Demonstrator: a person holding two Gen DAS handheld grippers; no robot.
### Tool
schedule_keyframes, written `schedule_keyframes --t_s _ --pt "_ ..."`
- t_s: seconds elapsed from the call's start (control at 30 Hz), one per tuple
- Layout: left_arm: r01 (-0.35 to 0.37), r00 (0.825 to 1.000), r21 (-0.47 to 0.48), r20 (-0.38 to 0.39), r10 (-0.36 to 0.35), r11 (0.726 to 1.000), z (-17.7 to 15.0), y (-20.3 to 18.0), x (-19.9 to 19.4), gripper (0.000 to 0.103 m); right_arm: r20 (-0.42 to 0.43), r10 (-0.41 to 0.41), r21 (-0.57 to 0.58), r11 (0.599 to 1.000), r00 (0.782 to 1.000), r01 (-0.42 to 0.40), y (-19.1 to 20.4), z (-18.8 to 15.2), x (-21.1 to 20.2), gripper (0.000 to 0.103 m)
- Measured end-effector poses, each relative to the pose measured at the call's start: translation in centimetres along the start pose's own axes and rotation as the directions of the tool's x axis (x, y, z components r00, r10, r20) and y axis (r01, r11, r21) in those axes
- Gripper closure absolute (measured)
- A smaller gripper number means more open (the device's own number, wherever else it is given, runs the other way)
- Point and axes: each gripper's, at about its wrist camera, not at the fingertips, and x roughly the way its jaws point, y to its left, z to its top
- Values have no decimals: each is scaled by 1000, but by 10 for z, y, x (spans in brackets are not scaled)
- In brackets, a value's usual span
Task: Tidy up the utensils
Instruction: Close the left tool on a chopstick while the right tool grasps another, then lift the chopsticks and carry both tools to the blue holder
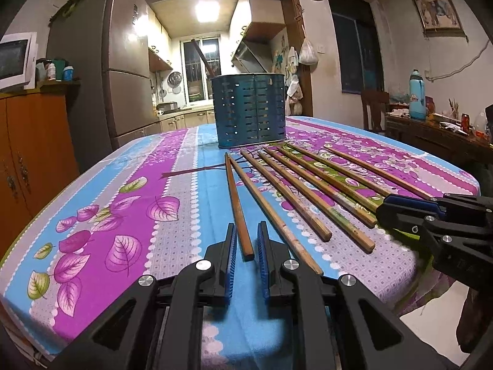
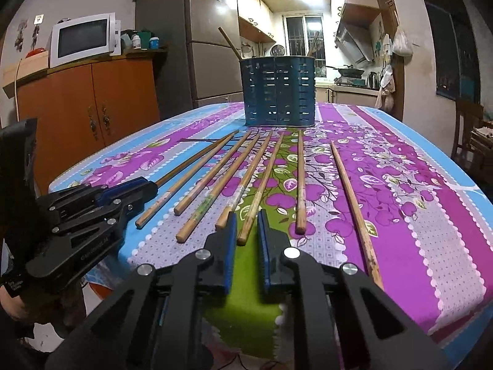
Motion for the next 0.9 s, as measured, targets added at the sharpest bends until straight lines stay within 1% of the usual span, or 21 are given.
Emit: schedule_keyframes --t_s 0.1,0.17,0.27,0.47,0.6,0.7,0.9 --pt "-10 1000 -2 6 10 1000 0 -1 1 87 7 0 -1 1000 1000 0 -1 0 1 92" --pt "-16 1000 10 16 16 1000 -1 -3 1 92 11 2 7 1000 1000 -2 -1 -1 1 95" --pt "-19 1000 1 13 19 1000 0 -4 0 94 22 4 30 1000 1000 -5 -5 -2 -1 97" --pt "-30 999 -6 22 30 1000 2 -1 -4 96 56 -7 39 999 998 5 -10 2 -13 98" --pt "-33 997 -9 65 33 999 16 3 -20 96 97 -13 22 1000 995 11 -10 17 -31 98" --pt "-26 992 -14 119 27 1000 33 8 -38 96 147 -18 -4 1000 989 19 -10 34 -50 98" --pt "-1 975 -3 221 2 1000 78 15 -67 96 244 -7 -69 997 970 24 -11 76 -83 98"
